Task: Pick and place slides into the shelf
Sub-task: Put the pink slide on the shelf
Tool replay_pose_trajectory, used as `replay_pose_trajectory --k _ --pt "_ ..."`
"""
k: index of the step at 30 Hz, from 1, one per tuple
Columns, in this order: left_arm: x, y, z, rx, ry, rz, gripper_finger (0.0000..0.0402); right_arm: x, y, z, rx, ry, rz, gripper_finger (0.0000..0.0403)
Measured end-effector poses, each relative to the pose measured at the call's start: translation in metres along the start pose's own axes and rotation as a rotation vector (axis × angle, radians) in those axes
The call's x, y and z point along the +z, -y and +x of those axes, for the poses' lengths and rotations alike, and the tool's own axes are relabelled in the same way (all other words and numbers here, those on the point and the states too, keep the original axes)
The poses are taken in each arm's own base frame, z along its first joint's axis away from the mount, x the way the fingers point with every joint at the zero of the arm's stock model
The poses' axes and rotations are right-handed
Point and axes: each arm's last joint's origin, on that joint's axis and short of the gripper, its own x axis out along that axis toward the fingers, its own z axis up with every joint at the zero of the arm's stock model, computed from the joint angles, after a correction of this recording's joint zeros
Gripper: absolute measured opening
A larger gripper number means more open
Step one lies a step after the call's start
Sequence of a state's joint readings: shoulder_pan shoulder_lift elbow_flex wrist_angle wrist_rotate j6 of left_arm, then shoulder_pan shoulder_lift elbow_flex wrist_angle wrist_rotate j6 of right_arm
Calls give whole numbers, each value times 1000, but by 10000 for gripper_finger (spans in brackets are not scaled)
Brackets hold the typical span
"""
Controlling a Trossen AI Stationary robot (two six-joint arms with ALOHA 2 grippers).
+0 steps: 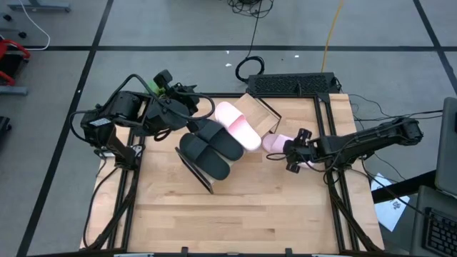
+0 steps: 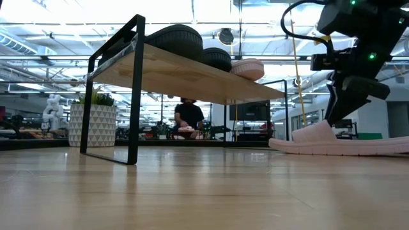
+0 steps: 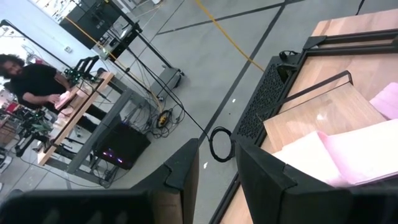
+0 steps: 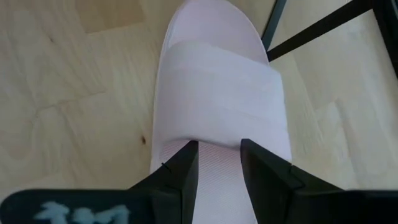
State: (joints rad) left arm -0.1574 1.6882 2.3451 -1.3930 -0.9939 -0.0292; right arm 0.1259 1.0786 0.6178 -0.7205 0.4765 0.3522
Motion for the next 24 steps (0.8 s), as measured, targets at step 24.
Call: replay_pose_trajectory --k 24 --pt "0 0 0 0 1 -10 113 14 -2 29 -84 -25 -224 109"
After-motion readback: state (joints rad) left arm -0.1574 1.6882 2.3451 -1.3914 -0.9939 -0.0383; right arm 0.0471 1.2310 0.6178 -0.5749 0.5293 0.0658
